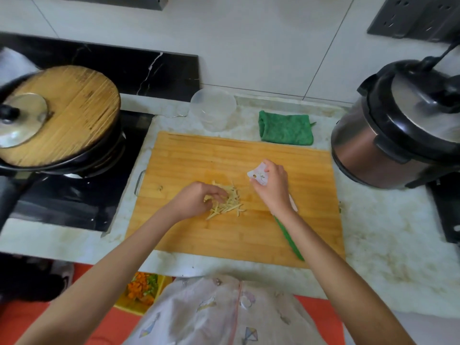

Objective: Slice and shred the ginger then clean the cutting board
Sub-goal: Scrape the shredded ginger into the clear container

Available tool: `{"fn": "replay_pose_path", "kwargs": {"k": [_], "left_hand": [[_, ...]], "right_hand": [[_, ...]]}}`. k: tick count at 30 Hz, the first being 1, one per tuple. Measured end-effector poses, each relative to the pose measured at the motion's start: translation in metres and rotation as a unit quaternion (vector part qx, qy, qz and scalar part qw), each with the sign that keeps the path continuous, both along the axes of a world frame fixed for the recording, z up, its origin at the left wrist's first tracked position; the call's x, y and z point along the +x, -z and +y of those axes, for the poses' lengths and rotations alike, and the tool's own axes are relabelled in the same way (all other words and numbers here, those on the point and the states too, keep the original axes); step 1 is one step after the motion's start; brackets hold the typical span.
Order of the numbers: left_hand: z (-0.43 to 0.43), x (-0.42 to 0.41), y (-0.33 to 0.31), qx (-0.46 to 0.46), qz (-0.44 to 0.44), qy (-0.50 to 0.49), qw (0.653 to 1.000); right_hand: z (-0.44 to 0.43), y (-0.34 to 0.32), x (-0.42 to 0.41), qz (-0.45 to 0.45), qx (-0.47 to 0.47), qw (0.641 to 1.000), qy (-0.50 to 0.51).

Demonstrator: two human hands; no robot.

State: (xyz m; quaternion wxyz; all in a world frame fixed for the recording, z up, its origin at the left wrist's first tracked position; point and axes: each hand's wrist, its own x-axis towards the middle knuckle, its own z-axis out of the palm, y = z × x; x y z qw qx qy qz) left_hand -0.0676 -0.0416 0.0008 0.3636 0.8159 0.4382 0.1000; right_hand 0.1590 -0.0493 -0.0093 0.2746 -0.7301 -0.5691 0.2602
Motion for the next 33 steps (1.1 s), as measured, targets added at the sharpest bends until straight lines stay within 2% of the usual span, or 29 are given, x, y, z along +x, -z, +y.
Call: {"fn": "replay_pose_path", "kwargs": {"k": [2, 3, 5, 7, 9, 12, 14, 16, 21, 23, 27, 30, 33], "left_hand": [[0.000, -0.003, 0.000, -0.026, -0.035, -0.025, 0.999], [0.000, -0.004, 0.000, -0.026, -0.061, -0.054, 0.996], [0.005, -0.009, -0.002, -0.029, -0.097, -0.098, 0.990], [0.012, -0.013, -0.005, 0.002, -0.102, -0.102, 0.990], [0.018, -0.016, -0.006, 0.018, -0.115, -0.103, 0.988], [0.025, -0.024, -0.004, 0.020, -0.140, -0.097, 0.985], [0.030, -0.032, -0.004, 0.058, -0.122, -0.074, 0.988], [0.034, -0.040, -0.004, 0.103, -0.107, -0.060, 0.987], [0.053, -0.058, -0.008, 0.137, -0.120, -0.094, 0.979], [0.068, -0.063, -0.019, 0.167, -0.133, -0.100, 0.972], [0.097, -0.049, -0.067, 0.246, -0.160, -0.107, 0.950], [0.113, -0.025, -0.116, 0.286, -0.151, -0.121, 0.938], [0.115, 0.001, -0.161, 0.319, -0.079, -0.093, 0.940]], "right_hand": [[0.026, -0.007, -0.010, 0.172, -0.020, 0.985, 0.018], [0.043, -0.011, -0.015, 0.213, -0.030, 0.976, 0.030], [0.082, -0.019, -0.025, 0.272, -0.069, 0.958, 0.053], [0.121, -0.028, -0.040, 0.342, -0.139, 0.926, 0.078], [0.156, -0.029, -0.056, 0.369, -0.181, 0.905, 0.106], [0.193, -0.018, -0.077, 0.345, -0.205, 0.905, 0.143], [0.206, -0.009, -0.088, 0.331, -0.210, 0.903, 0.174], [0.212, -0.004, -0.097, 0.333, -0.194, 0.900, 0.203], [0.204, -0.015, -0.109, 0.339, -0.146, 0.904, 0.216], [0.195, -0.035, -0.109, 0.319, -0.124, 0.918, 0.199], [0.163, -0.097, -0.101, 0.224, -0.039, 0.966, 0.126], [0.133, -0.149, -0.089, 0.225, 0.033, 0.969, 0.100], [0.111, -0.196, -0.068, 0.222, 0.098, 0.966, 0.089]]}}
